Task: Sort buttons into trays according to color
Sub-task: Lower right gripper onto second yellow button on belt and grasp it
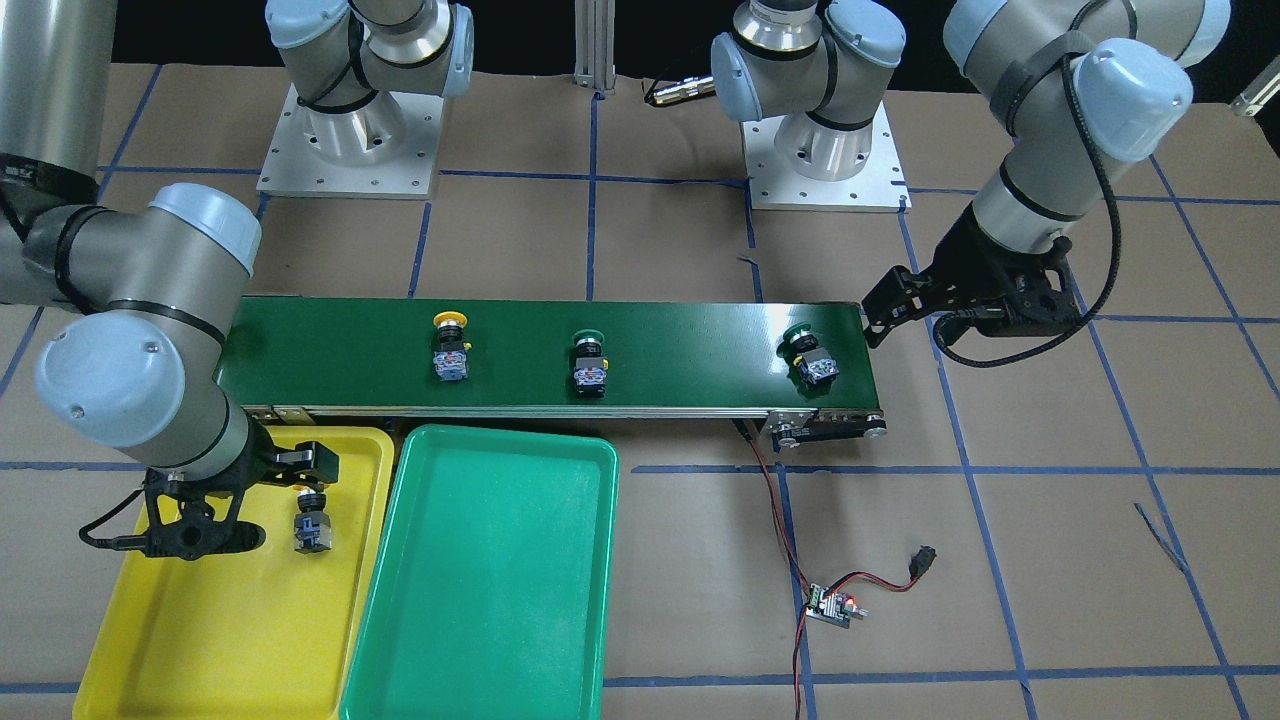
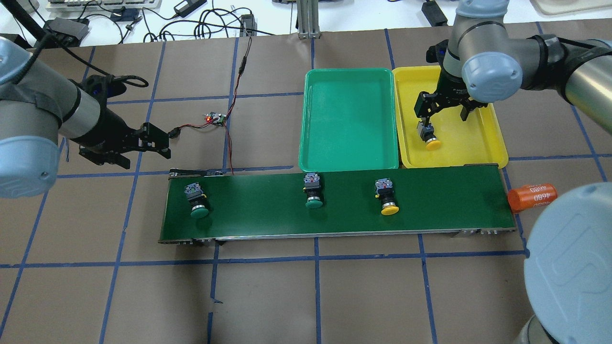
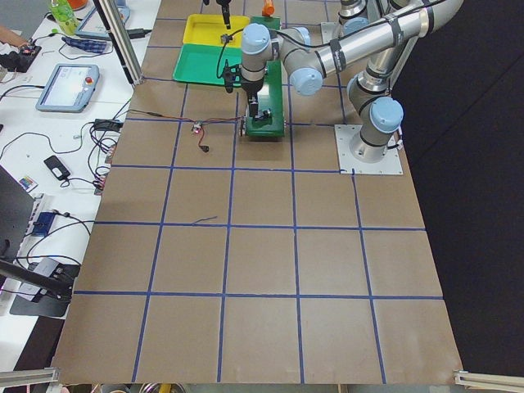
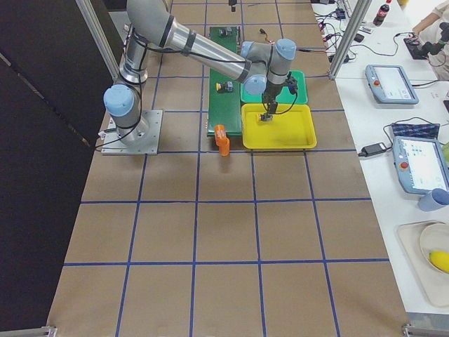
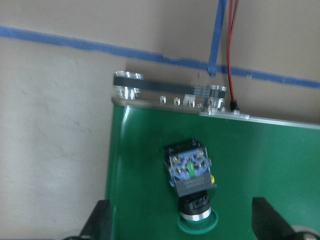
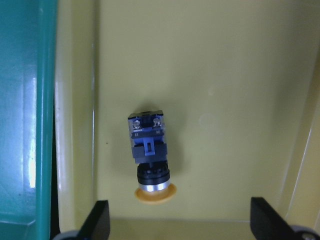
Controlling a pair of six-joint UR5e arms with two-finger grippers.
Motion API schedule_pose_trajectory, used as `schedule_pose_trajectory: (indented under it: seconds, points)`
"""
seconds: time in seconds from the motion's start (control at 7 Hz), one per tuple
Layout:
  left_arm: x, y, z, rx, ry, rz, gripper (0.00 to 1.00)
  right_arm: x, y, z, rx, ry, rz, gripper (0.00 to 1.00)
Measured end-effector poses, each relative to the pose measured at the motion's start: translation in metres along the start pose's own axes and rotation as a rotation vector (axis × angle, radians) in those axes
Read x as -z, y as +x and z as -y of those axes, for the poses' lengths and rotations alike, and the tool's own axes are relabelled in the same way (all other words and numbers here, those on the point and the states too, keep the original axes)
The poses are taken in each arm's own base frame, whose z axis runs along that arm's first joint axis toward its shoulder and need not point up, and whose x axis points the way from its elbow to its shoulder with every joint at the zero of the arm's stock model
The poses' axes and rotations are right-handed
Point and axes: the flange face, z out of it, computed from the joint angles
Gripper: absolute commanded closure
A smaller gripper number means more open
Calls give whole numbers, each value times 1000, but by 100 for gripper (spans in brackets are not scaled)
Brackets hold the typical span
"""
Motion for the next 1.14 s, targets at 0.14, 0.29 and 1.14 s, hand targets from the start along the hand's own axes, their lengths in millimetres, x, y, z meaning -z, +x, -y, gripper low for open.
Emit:
schedule_pose_trajectory:
  seconds: [0.14, 0.29, 1.14]
  points:
    - [33, -6, 15, 10, -17, 65, 0, 11, -3, -18, -4, -16, 4, 0]
    - [66, -8, 28, 20, -39, 101, 0, 16, -10, -45, -16, -25, 13, 0]
    - [101, 88, 19, -121, -75, 124, 0, -19, -100, -145, -110, 47, 99, 18]
